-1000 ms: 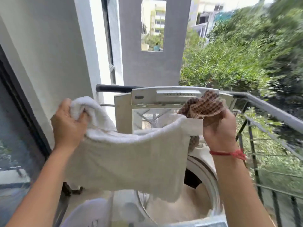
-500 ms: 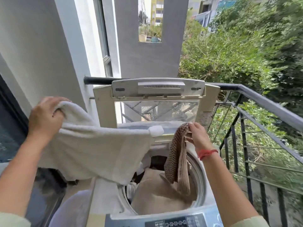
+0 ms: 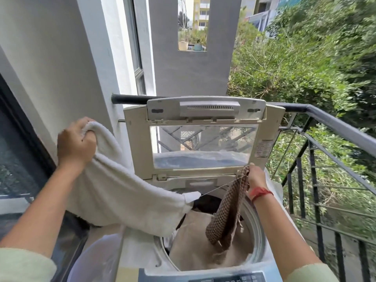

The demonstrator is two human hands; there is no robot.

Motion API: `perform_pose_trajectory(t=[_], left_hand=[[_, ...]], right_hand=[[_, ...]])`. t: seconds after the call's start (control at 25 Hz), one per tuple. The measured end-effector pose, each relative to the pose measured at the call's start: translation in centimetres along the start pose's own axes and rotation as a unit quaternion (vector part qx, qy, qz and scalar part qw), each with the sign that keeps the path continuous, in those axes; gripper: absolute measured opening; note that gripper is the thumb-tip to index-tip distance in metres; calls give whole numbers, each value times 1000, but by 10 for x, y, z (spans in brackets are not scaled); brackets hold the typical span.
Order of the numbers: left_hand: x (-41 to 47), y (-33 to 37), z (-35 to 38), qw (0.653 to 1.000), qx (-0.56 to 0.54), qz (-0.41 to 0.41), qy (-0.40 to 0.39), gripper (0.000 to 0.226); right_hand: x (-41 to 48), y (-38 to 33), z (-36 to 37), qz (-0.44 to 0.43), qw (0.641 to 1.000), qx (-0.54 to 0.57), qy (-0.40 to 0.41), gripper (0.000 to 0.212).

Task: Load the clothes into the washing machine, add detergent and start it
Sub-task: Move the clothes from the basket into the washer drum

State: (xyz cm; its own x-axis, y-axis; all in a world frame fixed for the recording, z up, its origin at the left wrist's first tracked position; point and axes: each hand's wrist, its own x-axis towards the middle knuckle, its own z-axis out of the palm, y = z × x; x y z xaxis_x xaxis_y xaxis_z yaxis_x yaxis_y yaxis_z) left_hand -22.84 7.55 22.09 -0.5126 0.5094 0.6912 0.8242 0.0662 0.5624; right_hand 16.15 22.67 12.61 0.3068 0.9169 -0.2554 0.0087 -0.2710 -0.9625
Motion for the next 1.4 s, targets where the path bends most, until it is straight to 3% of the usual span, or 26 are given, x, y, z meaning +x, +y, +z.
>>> perform_pose_trajectory(t=[0.08,0.16,0.28,0.44,0.52,0.64,0.76,0.84,0.92,1.0,1.08,1.24,1.32,1.4], left_hand=[[-1,4,1,1000,-4,-7,-10,32],[5,0,-10,1000,-17,-19,-5,29],[13,1,-22,1000,-10,-13,-25,21],[-9,21,0,991,-10,45,-128,19],[-27,32,20,979,-9,74,-191,32],[-47,46,52,956,20,105,-274,49],[-51,67,75,911,-3,112,-396,58],[-50,79,83,877,-30,99,-470,40],[-49,85,87,859,-23,104,-500,19],[-48,83,90,847,6,114,-520,26],[-51,82,94,824,27,104,-557,40],[-73,96,111,724,-62,109,-678,66],[-92,105,123,690,-103,128,-705,53],[-110,105,135,682,-134,134,-706,34]], right_hand=[[3,-16,-11,-43,985,118,122,32],[15,-31,-33,-49,964,205,160,32],[22,-38,-39,3,994,88,61,29],[-13,-32,-4,60,986,46,-149,22],[-34,-41,5,49,975,57,-210,27],[-59,-64,3,-40,948,39,-313,36],[-73,-79,-6,-116,895,-20,-430,44],[-73,-81,-12,-131,872,-56,-468,31],[-69,-82,-17,-157,875,-77,-452,22],[-65,-84,-23,-231,868,-101,-428,18],[-64,-86,-27,-273,838,-94,-463,21],[-76,-97,-27,-227,767,24,-600,21],[-73,-100,-23,-254,786,42,-563,23],[-68,-100,-23,-274,828,62,-486,35]])
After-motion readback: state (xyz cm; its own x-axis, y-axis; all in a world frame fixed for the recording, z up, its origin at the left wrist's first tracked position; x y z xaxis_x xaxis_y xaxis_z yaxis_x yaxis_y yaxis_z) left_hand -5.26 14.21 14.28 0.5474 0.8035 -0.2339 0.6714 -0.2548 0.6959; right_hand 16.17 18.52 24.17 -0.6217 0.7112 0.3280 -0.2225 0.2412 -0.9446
